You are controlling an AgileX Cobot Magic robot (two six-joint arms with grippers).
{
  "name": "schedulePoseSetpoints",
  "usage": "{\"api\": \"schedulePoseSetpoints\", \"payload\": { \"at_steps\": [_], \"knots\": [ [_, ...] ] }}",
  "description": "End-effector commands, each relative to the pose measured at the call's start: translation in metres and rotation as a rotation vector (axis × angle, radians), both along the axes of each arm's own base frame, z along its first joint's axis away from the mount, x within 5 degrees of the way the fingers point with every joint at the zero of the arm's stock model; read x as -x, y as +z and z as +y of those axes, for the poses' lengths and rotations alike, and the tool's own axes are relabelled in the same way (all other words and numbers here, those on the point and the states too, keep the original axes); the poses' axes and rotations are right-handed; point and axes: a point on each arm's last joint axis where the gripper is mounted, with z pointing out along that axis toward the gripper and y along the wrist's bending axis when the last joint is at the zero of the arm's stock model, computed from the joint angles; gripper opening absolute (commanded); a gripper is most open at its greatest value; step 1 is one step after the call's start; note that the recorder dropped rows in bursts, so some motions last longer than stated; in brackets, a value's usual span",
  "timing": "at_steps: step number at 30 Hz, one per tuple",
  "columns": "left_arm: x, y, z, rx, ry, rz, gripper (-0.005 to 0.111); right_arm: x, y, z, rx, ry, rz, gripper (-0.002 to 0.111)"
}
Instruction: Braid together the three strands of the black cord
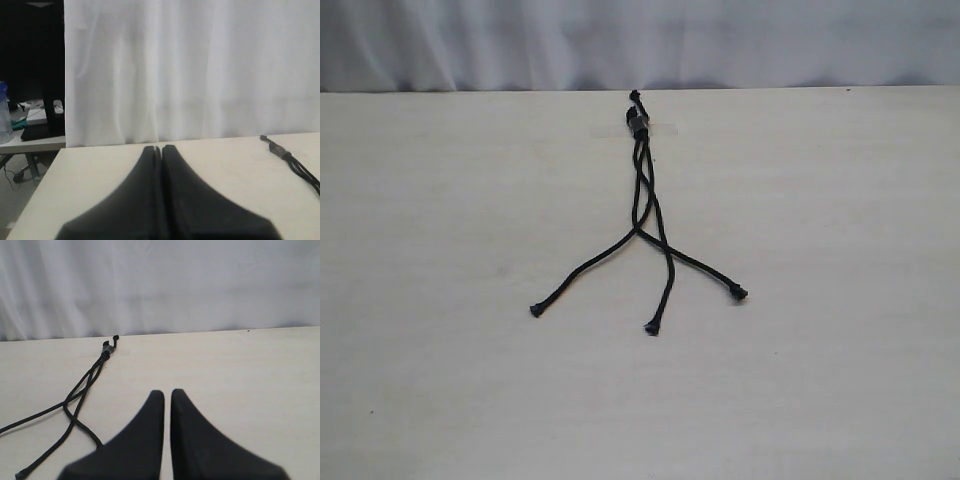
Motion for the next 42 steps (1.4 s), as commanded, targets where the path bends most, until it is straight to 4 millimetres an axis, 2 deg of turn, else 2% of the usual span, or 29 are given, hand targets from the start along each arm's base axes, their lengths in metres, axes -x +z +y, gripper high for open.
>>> {"api": "schedulePoseSetpoints", "payload": {
  "at_steps": [1, 8, 13, 23, 27, 42],
  "knots": [
    [-0.002, -0.009, -0.004, 0.013, -0.042, 0.022, 0.0, 0.0, 0.0, 0.0, 0.004, -0.007, -0.003, 0.004],
    [-0.006, -0.021, -0.007, 0.041, -0.084, -0.023, 0.0, 0.0, 0.0, 0.0, 0.004, -0.007, -0.003, 0.004],
    [-0.006, -0.017, -0.007, 0.039, -0.084, -0.072, 0.0, 0.0, 0.0, 0.0, 0.004, -0.007, -0.003, 0.004],
    [-0.005, -0.023, -0.004, 0.051, -0.014, -0.006, 0.0, 0.0, 0.0, 0.0, 0.004, -0.007, -0.003, 0.004],
    [-0.005, -0.03, -0.004, 0.055, -0.013, 0.071, 0.0, 0.0, 0.0, 0.0, 0.004, -0.007, -0.003, 0.004],
    [-0.005, -0.033, -0.004, -0.006, -0.015, 0.103, 0.0, 0.0, 0.0, 0.0, 0.004, -0.007, -0.003, 0.004]
  ]
}}
